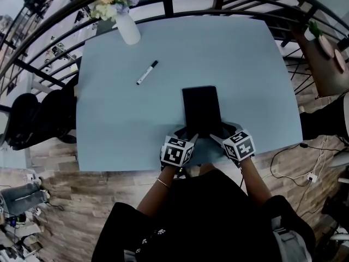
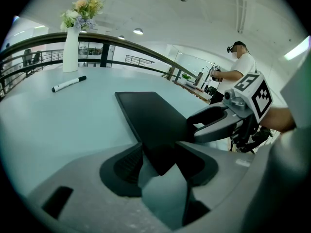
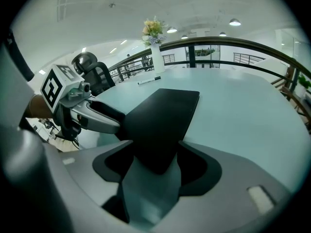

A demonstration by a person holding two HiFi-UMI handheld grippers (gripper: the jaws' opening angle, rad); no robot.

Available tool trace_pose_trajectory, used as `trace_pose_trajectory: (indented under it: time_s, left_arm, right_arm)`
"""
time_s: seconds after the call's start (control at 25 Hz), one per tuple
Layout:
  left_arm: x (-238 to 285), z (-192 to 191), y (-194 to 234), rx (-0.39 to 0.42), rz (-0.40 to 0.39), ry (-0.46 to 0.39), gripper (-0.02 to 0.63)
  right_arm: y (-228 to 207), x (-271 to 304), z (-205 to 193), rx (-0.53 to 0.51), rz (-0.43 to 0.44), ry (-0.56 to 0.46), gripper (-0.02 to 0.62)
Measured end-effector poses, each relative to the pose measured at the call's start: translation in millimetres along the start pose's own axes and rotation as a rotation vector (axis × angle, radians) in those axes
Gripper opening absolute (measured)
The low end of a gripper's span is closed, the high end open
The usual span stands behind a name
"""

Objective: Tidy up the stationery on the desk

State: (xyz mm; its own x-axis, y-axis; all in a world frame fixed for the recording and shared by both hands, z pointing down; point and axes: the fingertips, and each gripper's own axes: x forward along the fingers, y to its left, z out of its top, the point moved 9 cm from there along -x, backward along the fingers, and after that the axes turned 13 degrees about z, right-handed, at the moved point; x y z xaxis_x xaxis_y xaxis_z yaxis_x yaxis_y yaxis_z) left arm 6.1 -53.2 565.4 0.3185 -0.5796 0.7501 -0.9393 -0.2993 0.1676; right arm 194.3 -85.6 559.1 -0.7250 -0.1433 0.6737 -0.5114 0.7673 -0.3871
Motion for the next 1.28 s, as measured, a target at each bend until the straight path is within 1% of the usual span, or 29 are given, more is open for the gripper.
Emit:
trace_pose_trajectory:
  time_s: [0.44, 0.6, 0.64, 0.72, 0.8, 0.92, 1.0, 1.12, 1.2, 1.24, 1.28]
  left_arm:
    - [-0.1, -0.2, 3.4, 0.013, -0.01, 0.0, 0.199]
    - [0.8, -0.6, 3.5, 0.017, -0.014, -0.002, 0.202]
    - [0.9, -0.6, 3.8, 0.019, -0.015, -0.002, 0.206]
    - [0.5, -0.6, 4.7, 0.023, -0.019, -0.004, 0.204]
    - [-0.4, -0.6, 4.7, 0.026, -0.02, -0.009, 0.201]
    - [-2.6, -1.5, 4.9, 0.026, -0.012, -0.025, 0.178]
    - [-4.6, -2.1, 5.5, 0.026, -0.008, -0.031, 0.159]
    - [-8.6, -0.9, 6.1, 0.027, -0.006, -0.042, 0.14]
    - [-13.1, 1.4, 7.6, 0.031, 0.001, -0.065, 0.124]
    - [-15.7, 3.5, 8.6, 0.037, 0.008, -0.083, 0.113]
    - [-18.4, 6.1, 9.7, 0.043, 0.016, -0.105, 0.094]
  right_arm:
    - [1.7, 2.8, -0.2, 0.002, -0.009, -0.01, 0.291]
    - [0.0, 3.0, -2.7, 0.023, -0.004, -0.027, 0.293]
    - [-0.2, 3.7, -3.1, 0.028, 0.0, -0.028, 0.301]
    - [1.0, 5.5, -2.7, 0.027, 0.005, -0.019, 0.342]
    - [2.7, 4.9, -0.7, 0.012, -0.005, -0.017, 0.348]
    - [3.0, -0.8, 3.7, -0.001, -0.033, -0.053, 0.347]
    - [2.7, -5.0, 7.3, -0.001, -0.048, -0.084, 0.336]
    - [3.9, -11.1, 13.5, -0.007, -0.073, -0.129, 0.302]
    - [5.8, -14.6, 18.1, -0.008, -0.092, -0.176, 0.256]
    - [6.7, -16.4, 20.5, -0.008, -0.1, -0.203, 0.245]
    - [7.6, -18.4, 23.1, -0.011, -0.106, -0.231, 0.219]
